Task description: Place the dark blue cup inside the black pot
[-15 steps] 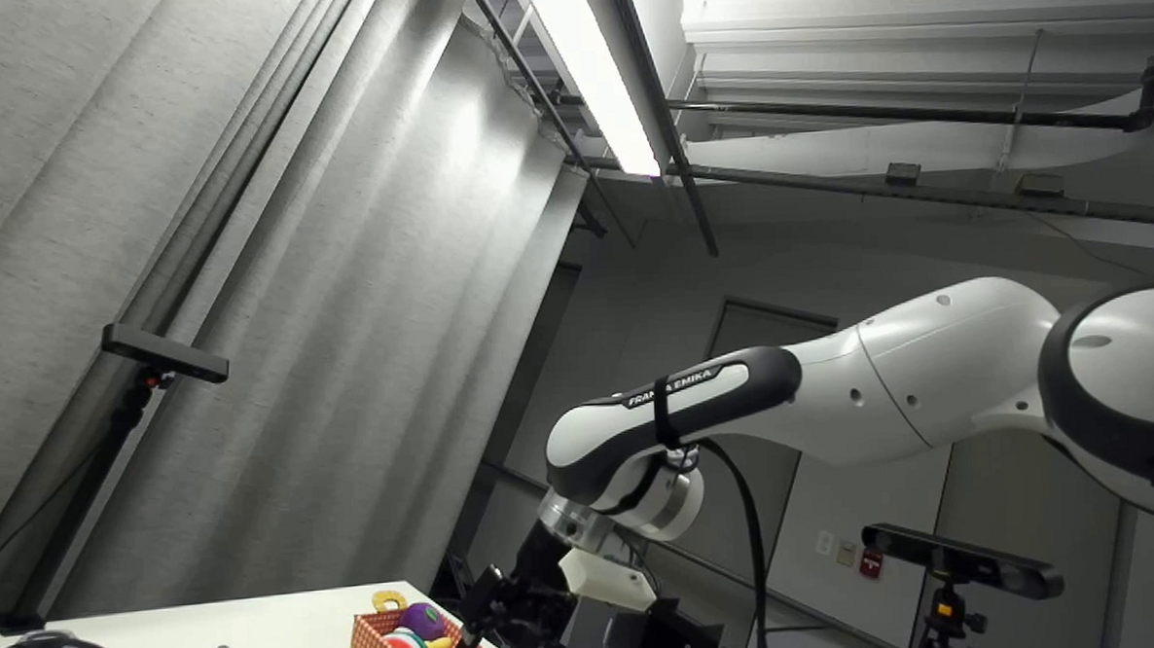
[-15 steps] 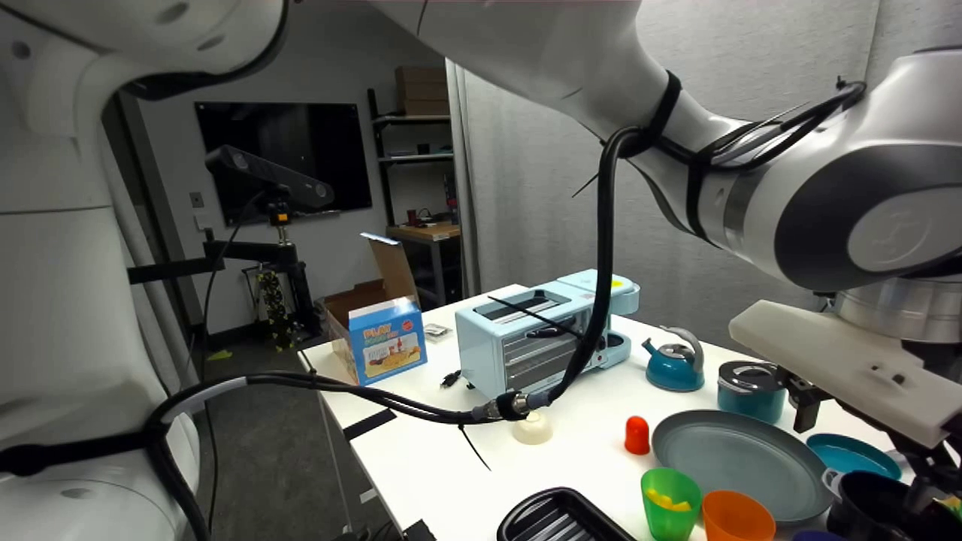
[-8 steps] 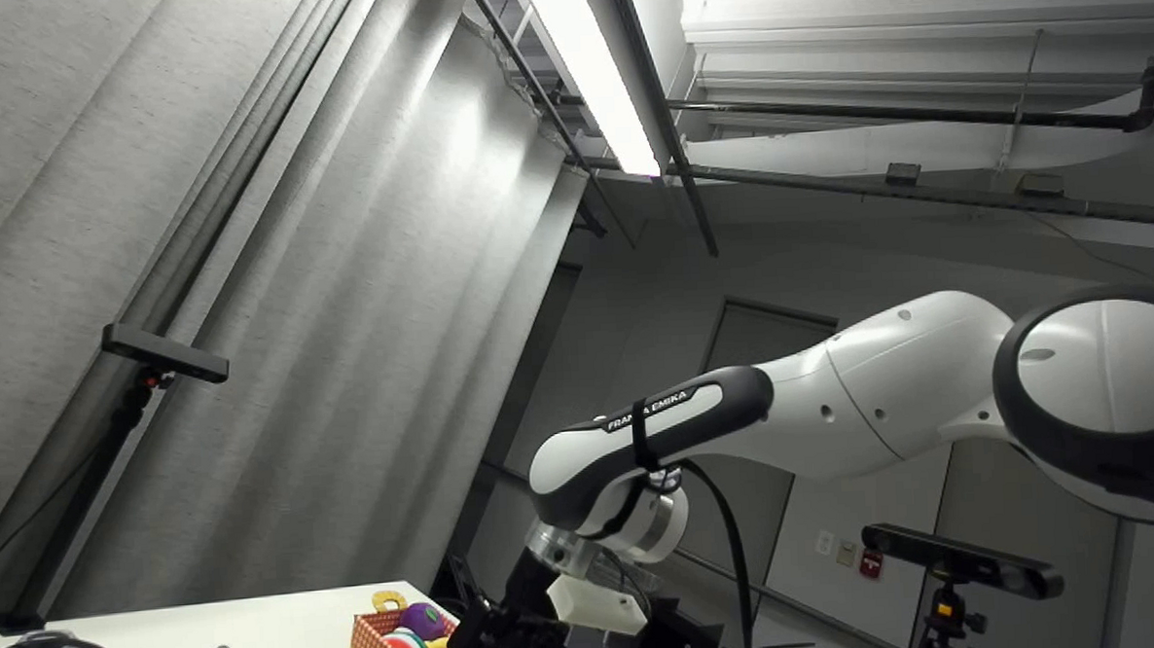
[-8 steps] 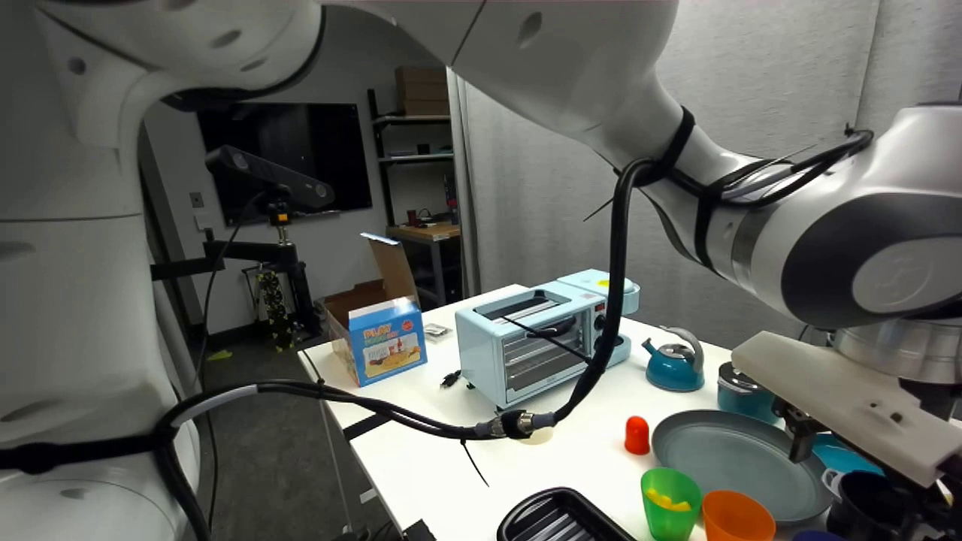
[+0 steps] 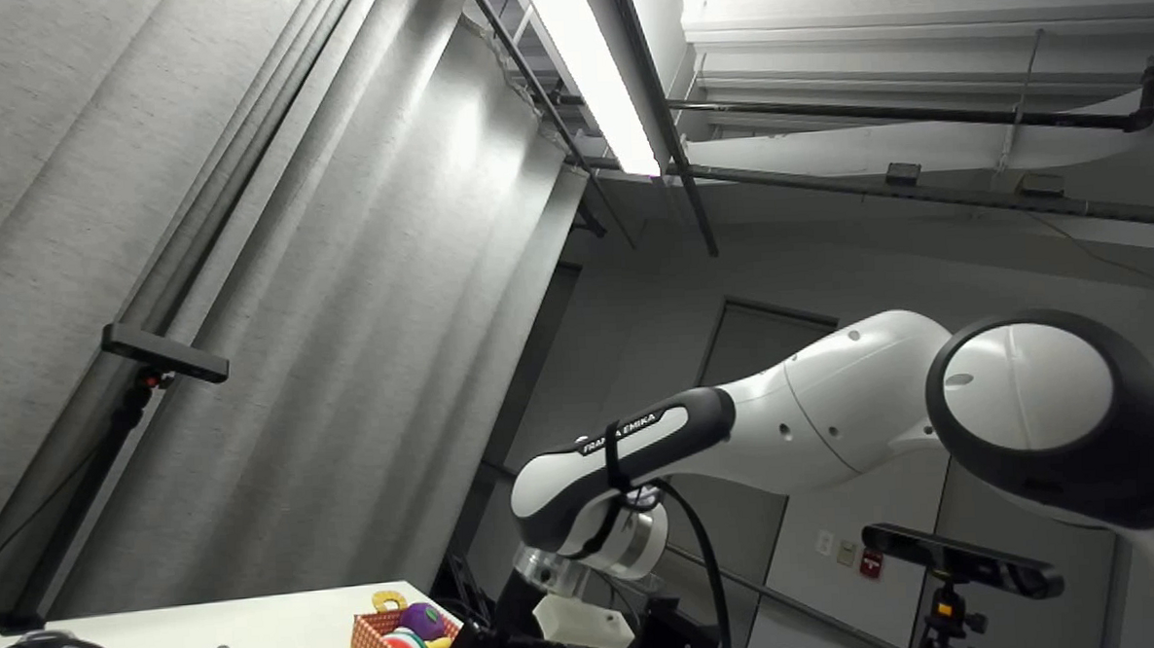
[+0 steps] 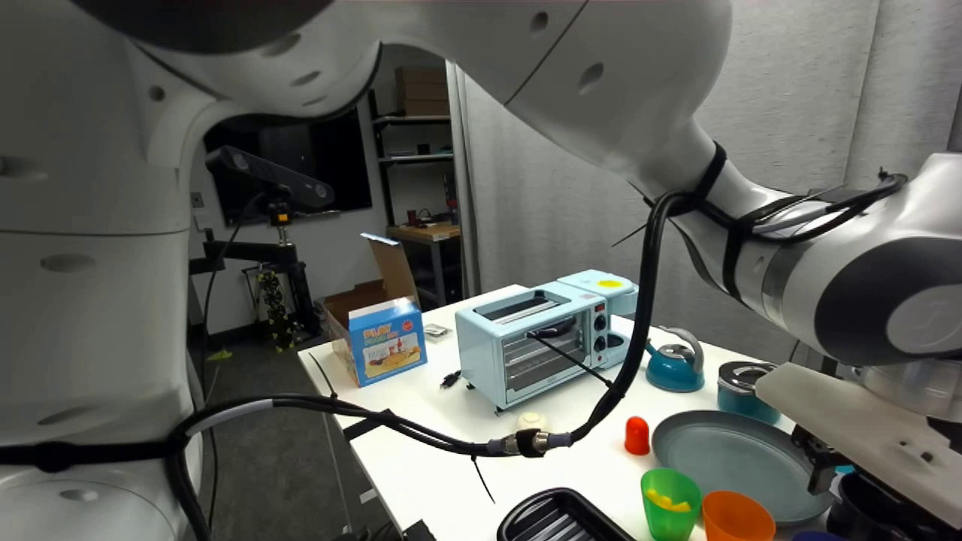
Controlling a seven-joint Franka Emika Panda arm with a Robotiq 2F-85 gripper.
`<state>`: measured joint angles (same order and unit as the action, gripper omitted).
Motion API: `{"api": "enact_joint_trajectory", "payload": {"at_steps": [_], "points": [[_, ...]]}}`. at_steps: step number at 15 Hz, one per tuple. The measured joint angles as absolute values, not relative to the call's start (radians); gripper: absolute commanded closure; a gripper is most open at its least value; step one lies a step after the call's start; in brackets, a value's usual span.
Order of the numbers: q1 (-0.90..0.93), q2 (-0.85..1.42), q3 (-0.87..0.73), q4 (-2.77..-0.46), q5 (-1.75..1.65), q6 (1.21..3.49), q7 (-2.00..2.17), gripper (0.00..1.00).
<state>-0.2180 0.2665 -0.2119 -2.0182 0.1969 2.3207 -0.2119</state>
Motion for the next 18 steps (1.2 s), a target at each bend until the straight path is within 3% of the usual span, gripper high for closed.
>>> {"api": "enact_joint_trajectory", "payload": {"at_steps": [18], "points": [[-0.271, 0.466, -0.169, -1.900, 0.203, 2.313, -0.212, 0.00]]}}
